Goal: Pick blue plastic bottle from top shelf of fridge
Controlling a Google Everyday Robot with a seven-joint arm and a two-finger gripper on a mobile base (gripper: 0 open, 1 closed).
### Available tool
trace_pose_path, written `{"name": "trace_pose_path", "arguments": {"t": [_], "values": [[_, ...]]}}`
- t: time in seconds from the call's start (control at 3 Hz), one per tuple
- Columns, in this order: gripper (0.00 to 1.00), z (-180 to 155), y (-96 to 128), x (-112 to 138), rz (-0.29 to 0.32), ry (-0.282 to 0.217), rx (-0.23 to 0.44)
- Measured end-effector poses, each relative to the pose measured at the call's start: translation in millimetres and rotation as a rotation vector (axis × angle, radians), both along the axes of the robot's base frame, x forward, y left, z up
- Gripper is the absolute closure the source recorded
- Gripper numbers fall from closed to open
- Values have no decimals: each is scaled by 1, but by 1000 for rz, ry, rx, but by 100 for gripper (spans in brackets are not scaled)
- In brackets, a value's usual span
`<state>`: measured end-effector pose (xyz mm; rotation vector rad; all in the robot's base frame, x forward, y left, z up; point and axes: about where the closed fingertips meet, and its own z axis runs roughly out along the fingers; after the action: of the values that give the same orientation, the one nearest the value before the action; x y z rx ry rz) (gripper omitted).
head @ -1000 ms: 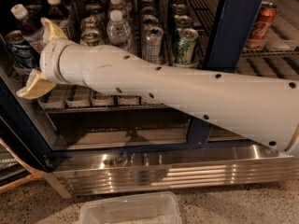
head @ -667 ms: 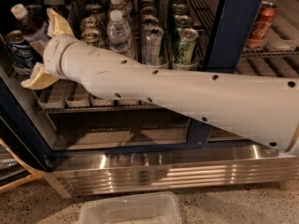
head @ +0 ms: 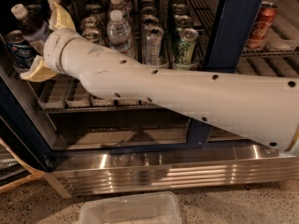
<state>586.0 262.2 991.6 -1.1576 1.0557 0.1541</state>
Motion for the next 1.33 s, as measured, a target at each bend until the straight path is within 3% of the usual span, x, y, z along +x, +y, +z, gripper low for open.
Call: {"name": "trace_pose_path", "arguments": {"t": [0.33, 0.67, 1.33], "values": [[19, 0, 0, 0, 0, 0, 0], [27, -4, -6, 5, -25, 7, -21], [28, -17, -25, 22, -111, 25, -75]]}}
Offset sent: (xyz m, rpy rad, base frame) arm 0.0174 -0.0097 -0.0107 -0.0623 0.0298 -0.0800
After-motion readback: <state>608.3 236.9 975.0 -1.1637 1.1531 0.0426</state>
